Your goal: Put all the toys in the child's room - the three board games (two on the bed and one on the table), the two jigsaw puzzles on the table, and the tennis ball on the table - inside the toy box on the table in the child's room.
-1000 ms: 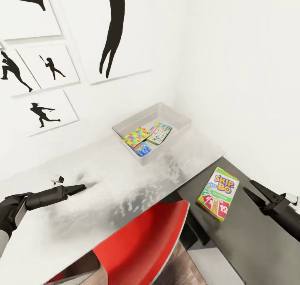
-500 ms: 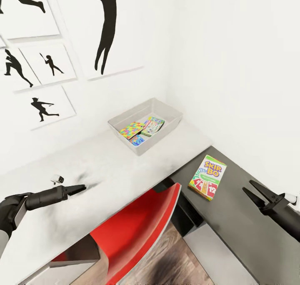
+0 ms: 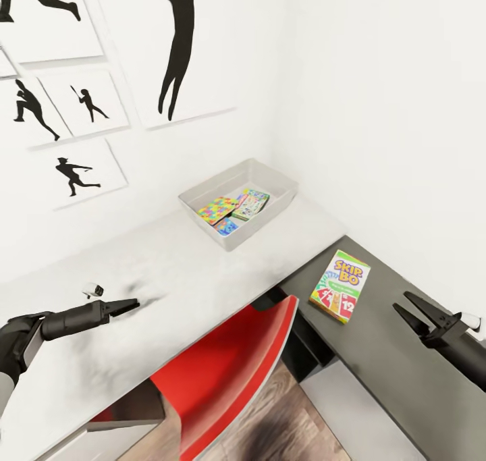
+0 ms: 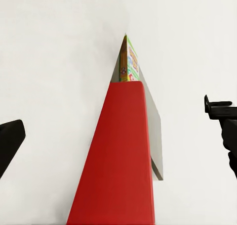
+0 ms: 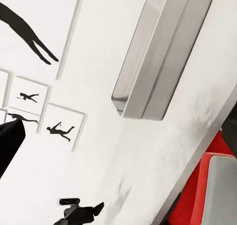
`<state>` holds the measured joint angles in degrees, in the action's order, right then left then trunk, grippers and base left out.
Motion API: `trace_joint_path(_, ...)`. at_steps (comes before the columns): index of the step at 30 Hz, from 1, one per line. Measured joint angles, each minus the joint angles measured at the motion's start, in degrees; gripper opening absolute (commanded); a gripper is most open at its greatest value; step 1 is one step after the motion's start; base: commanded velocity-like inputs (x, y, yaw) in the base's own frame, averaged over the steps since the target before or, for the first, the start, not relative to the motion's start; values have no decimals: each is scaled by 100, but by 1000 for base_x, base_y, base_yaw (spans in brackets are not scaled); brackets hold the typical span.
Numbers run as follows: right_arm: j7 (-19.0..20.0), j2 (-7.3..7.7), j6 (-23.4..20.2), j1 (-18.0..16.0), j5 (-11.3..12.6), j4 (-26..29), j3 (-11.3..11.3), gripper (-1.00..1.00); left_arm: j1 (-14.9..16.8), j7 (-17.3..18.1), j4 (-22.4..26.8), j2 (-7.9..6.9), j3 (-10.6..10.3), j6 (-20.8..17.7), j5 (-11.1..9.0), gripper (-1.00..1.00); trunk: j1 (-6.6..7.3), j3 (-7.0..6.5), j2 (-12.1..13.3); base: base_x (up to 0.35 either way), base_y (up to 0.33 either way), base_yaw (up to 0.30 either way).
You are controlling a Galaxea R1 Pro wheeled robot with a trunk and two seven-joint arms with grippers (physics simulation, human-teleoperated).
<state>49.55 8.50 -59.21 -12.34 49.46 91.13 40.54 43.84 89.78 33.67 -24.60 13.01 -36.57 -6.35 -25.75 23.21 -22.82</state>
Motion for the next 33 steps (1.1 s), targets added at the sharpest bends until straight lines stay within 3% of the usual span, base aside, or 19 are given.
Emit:
trace_joint_path(13,-206,-6,1,0,1,3,-6,100,-1,-1,-1,0,-1,0,-1,100,0,0,0,-3,11,0)
trace_joint_path(33,-198,-6,157,-1,9,6,-5,100,-1,-1,-1,0,-1,0,-2,100,0,-56,0,-12,0,0)
